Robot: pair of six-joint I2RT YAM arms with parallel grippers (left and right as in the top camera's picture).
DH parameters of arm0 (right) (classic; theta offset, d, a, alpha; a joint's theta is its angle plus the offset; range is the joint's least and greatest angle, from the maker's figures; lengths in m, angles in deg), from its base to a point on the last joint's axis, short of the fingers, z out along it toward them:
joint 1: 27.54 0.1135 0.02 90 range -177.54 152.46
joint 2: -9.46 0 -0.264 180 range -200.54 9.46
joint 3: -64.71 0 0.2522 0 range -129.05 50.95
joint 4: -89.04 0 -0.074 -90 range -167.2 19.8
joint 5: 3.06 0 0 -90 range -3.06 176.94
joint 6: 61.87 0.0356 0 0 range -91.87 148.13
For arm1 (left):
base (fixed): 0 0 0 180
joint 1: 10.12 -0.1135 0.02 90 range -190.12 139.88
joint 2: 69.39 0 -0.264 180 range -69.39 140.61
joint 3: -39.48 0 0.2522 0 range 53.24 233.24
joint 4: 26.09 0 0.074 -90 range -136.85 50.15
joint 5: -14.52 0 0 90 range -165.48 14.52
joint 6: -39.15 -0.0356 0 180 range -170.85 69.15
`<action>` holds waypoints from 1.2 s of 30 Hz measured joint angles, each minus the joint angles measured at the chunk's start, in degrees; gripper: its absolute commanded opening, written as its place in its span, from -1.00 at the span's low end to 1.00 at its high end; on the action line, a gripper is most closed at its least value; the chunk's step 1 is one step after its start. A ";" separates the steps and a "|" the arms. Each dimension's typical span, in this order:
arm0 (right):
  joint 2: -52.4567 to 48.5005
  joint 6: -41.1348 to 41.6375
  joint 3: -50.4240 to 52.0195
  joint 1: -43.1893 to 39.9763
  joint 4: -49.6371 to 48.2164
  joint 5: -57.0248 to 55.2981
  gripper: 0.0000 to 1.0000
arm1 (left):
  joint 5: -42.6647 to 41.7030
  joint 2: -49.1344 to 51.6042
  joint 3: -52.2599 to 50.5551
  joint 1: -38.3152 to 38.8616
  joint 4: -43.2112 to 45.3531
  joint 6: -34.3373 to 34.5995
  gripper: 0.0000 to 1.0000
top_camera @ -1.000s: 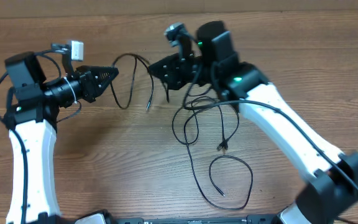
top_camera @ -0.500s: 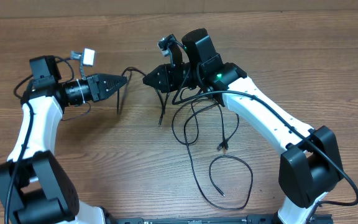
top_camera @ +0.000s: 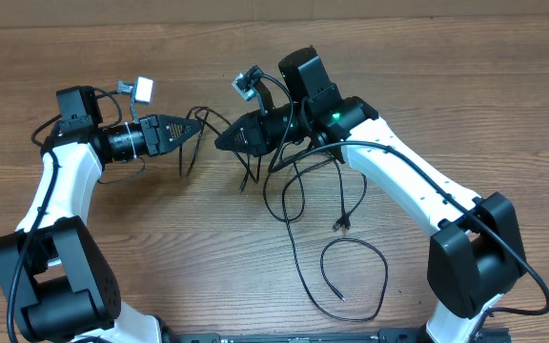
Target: Untangle cables
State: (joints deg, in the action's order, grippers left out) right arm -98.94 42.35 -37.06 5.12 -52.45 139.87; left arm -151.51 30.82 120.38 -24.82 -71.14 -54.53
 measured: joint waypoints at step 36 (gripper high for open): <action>-0.85 -4.90 0.00 7.54 0.79 -21.35 1.00 | 11.08 0.22 -0.02 2.67 16.26 51.54 -0.92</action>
State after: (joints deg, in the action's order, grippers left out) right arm -99.80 37.46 -37.06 12.66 -51.66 118.52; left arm -140.43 31.03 120.35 -22.15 -54.88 -2.99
